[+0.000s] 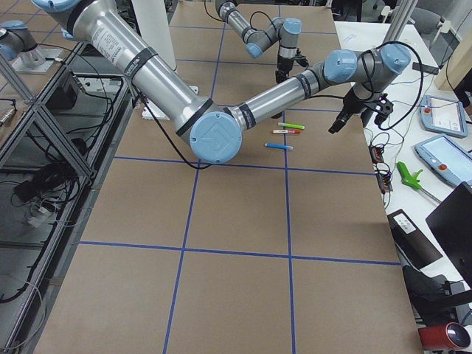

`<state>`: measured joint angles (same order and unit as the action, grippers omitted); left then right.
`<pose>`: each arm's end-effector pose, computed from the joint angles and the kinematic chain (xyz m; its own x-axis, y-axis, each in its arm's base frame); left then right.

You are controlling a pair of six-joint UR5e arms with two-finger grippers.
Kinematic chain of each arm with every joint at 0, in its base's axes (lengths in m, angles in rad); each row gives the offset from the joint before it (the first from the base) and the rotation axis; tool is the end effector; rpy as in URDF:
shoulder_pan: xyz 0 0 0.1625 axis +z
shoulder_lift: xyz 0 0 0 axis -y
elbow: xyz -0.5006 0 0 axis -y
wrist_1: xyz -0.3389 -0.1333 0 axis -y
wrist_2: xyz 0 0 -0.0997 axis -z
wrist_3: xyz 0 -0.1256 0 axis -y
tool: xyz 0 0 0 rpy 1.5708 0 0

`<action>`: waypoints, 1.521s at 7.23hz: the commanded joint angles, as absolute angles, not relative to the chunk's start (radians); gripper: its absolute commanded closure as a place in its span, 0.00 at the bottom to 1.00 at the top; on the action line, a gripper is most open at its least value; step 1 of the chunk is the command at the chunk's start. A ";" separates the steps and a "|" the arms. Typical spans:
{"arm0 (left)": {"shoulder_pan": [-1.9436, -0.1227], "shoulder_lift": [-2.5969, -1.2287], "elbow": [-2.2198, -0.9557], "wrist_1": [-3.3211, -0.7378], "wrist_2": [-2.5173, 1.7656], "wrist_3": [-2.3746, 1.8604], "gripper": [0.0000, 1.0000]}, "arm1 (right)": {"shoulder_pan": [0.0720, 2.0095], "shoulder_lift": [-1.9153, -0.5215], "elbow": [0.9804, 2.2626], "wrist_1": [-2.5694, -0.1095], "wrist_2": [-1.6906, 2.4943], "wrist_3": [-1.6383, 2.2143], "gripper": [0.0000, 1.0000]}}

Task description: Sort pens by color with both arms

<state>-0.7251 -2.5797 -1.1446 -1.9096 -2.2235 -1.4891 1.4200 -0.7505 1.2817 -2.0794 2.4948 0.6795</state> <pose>0.5956 -0.6040 0.2236 0.4645 -0.3249 -0.8238 0.1274 0.9451 -0.3010 -0.0814 -0.7560 0.4057 0.5557 0.5368 0.6348 -0.2559 0.8370 -0.4838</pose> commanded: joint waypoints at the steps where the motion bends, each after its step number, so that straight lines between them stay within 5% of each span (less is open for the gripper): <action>1: -0.750 -2.585 -1.163 -1.898 -2.232 -1.489 0.88 | 1.483 -0.771 1.333 -2.103 2.387 0.721 0.20; 5: -0.839 -2.586 -1.290 -1.763 -2.301 -1.421 0.96 | 1.480 -1.273 2.043 -2.073 2.283 0.816 0.15; 6: -0.862 -2.585 -1.354 -1.720 -2.301 -1.393 0.96 | 1.480 -1.355 2.110 -2.071 2.266 0.711 0.15; 11: -0.746 -2.580 -1.421 -1.824 -1.782 -1.417 0.96 | 1.535 -1.481 1.964 -2.009 2.206 0.162 0.03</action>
